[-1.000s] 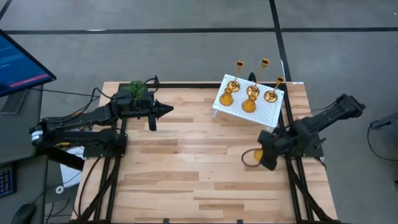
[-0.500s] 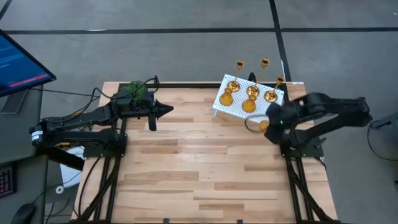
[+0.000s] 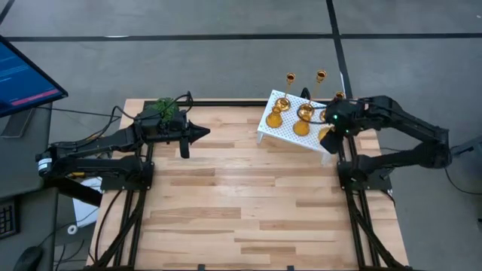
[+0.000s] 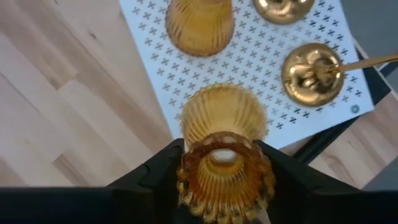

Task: Pick & Place candle stick holders
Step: Put the yellow candle holder on the shelf aligned with the other yellow candle holders

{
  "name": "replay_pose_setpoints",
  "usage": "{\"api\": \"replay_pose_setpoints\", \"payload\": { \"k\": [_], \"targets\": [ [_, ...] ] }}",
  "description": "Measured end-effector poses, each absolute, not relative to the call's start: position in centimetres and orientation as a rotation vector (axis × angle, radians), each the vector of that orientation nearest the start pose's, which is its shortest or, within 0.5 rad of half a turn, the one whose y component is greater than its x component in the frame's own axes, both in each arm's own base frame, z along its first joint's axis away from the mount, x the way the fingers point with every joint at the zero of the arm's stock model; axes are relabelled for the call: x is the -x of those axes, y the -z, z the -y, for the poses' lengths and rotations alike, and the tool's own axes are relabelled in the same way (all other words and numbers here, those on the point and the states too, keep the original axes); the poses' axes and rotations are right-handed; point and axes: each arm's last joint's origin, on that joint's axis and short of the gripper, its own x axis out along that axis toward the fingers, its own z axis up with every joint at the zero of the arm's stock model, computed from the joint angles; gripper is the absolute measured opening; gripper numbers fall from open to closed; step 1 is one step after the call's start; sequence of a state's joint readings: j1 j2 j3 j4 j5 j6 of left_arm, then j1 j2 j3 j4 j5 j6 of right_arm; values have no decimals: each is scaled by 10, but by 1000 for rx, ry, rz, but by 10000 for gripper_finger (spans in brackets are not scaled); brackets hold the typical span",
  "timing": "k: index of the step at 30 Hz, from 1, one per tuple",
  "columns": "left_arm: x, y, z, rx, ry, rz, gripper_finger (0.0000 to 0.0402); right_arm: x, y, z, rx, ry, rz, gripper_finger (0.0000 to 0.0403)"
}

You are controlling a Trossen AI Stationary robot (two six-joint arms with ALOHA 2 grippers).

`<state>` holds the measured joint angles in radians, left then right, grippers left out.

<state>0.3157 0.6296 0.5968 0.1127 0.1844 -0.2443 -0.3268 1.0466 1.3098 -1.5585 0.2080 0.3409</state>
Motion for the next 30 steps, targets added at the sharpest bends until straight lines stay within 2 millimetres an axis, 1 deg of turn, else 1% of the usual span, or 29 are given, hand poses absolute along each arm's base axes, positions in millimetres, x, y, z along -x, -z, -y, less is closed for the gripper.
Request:
{"api": "replay_pose_setpoints", "payload": {
  "k": [3, 7, 10, 16, 19, 21, 24, 26, 30],
  "targets": [
    [-144, -319, -41, 224, -121, 93, 8, -127, -358, 55, -378, 667, -1208, 179],
    [-144, -319, -41, 224, -121, 93, 8, -127, -351, 62, -365, 664, -1230, 159],
    [-144, -319, -41, 224, -121, 93, 8, -129, -345, 69, -360, 679, -1208, 158],
    [-144, -319, -41, 224, -120, 93, 8, -129, -333, 79, -386, 688, -1219, 181],
    [-144, -319, -41, 224, -121, 93, 8, -130, -326, 80, -401, 677, -1220, 170],
    [-144, -319, -41, 224, -120, 93, 8, -131, -325, 81, -388, 668, -1216, 159],
    [-144, -319, -41, 224, -121, 93, 8, -132, -325, 81, -371, 665, -1213, 158],
    [-144, -319, -41, 224, -121, 93, 8, -132, -325, 82, -361, 678, -1207, 169],
    [-144, -319, -41, 224, -120, 93, 8, -132, -324, 82, -357, 685, -1218, 211]
  ]
}}
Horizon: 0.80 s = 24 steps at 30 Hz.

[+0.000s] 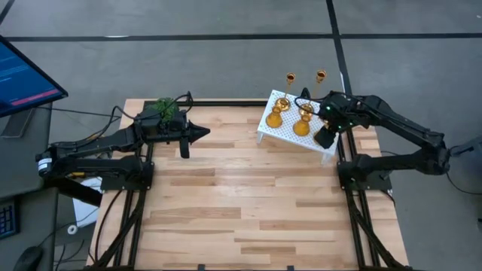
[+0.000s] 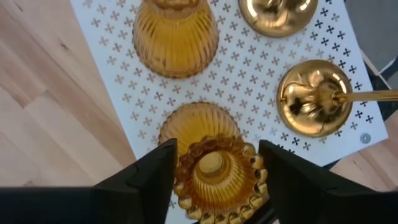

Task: Pick & Place candle stick holders
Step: Put the yellow candle holder on the shelf aligned with the other yellow candle holders, then return to Home Position

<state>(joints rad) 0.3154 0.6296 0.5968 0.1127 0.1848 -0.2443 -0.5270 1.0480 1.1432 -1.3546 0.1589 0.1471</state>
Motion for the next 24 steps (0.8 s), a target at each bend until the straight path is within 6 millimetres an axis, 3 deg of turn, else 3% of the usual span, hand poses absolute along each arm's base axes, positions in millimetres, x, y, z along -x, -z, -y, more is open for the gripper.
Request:
{"api": "replay_pose_setpoints", "payload": {
  "k": [12, 18, 24],
  "targets": [
    [-144, -319, -41, 224, -121, 93, 8, -133, -325, 81, -375, 658, -1208, 257],
    [-144, -319, -41, 224, -120, 93, 8, -132, -345, 82, -342, 687, -1136, 309],
    [-143, -319, -41, 248, -119, 96, 8, -121, -374, 78, -285, 743, -1089, 321]
  ]
}}
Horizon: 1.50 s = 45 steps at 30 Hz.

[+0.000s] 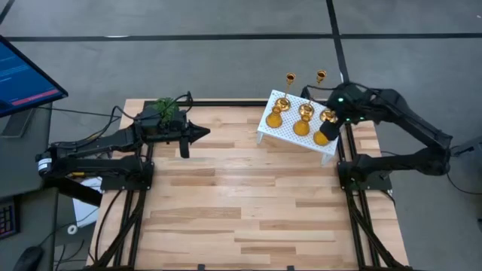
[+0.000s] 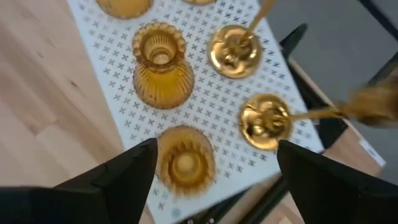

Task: Pick & Place candle stick holders
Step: Return to Home Position

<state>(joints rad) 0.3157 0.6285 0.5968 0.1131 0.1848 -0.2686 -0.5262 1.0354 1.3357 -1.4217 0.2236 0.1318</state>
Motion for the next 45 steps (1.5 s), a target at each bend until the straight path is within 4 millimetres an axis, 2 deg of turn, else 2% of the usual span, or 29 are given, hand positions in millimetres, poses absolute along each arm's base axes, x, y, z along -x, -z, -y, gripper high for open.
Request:
{"api": "replay_pose_setpoints", "payload": {
  "k": [5, 7, 10, 14, 18, 20, 23, 26, 29, 35, 42, 45],
  "targets": [
    [-137, -323, -39, 275, -113, 127, 8, -85, -416, 53, -316, 767, -970, 319],
    [-131, -326, -37, 269, -109, 154, 8, -64, -431, 40, -345, 776, -841, 318],
    [-119, -332, -33, 256, -102, 204, 8, -25, -443, 20, -401, 808, -628, 318],
    [-103, -335, -30, 252, -147, 250, 8, 24, -435, 0, -441, 849, -368, 318],
    [-90, -337, -27, 266, -194, 289, 8, 43, -410, -11, -441, 831, -175, 318],
    [-85, -337, -26, 275, -217, 300, 8, 38, -391, -12, -446, 795, -113, 317],
    [-83, -337, -26, 290, -218, 305, 8, 12, -363, -5, -465, 659, -62, 317],
    [-84, -334, -26, 300, -221, 266, 8, -11, -343, 4, -460, 499, 50, 317],
    [-86, -326, -26, 330, -234, 193, 8, -24, -326, 11, -459, 438, 138, 317],
    [-86, -324, -26, 359, -213, 162, 8, -23, -313, 9, -453, 332, 306, 317],
    [-86, -323, -26, 370, -212, 153, 8, -33, -297, 13, -588, 240, 255, 317],
    [-87, -322, -26, 371, -219, 152, 8, -48, -291, 25, -621, 218, 252, 317]
  ]
}}
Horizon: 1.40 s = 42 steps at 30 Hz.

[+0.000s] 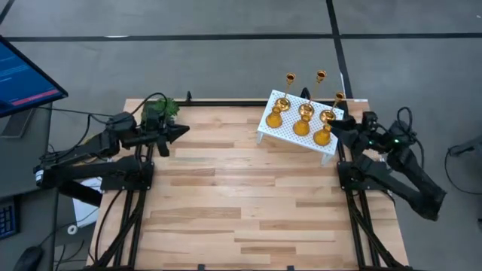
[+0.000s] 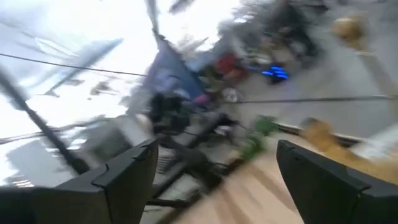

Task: Pick & Place candle stick holders
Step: Return to Home Position

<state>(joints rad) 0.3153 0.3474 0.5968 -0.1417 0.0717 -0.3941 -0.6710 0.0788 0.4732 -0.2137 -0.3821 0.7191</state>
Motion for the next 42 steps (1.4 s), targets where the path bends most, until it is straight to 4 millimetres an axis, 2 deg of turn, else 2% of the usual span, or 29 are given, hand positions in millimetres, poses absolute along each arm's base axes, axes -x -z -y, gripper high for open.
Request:
{"api": "replay_pose_setpoints", "payload": {
  "k": [3, 7, 10, 13, 14, 16, 18, 21, 23, 25, 26, 32, 34, 37, 42],
  "targets": [
    [-87, -322, -27, 372, -238, 154, 8, -64, -301, 31, -594, 84, 344, 317],
    [-87, -322, -28, 373, -268, 160, 8, -95, -312, 35, -570, -18, 341, 317],
    [-87, -322, -28, 357, -273, 160, 8, -123, -317, 31, -540, -60, 234, 317],
    [-87, -322, -28, 346, -274, 157, 8, -148, -300, 25, -510, 8, 56, 317],
    [-87, -322, -28, 346, -275, 157, 8, -151, -301, 24, -490, 30, 49, 317],
    [-86, -322, -28, 346, -273, 159, 8, -148, -315, 19, -436, 28, 114, 317],
    [-86, -321, -27, 349, -271, 147, 8, -132, -327, 14, -374, 36, 160, 317],
    [-86, -319, -28, 352, -276, 125, 8, -93, -343, 10, -324, 93, 213, 317],
    [-86, -318, -28, 358, -278, 113, 8, -66, -342, 9, -335, 146, 240, 317],
    [-87, -318, -28, 358, -278, 112, 8, -56, -331, 8, -368, 165, 245, 317],
    [-87, -318, -28, 358, -279, 112, 8, -57, -322, 8, -374, 172, 228, 317],
    [-87, -317, -28, 375, -279, 110, 8, -96, -261, 8, -366, 228, 102, 317],
    [-88, -314, -28, 362, -282, 97, 8, -104, -251, 8, -350, 224, 134, 317],
    [-92, -301, -30, 359, -302, 69, 8, -111, -229, 6, -343, 219, 113, 317],
    [-104, -270, -31, 464, -222, 46, 8, -108, -217, 6, -363, 206, 138, 317]
  ]
}}
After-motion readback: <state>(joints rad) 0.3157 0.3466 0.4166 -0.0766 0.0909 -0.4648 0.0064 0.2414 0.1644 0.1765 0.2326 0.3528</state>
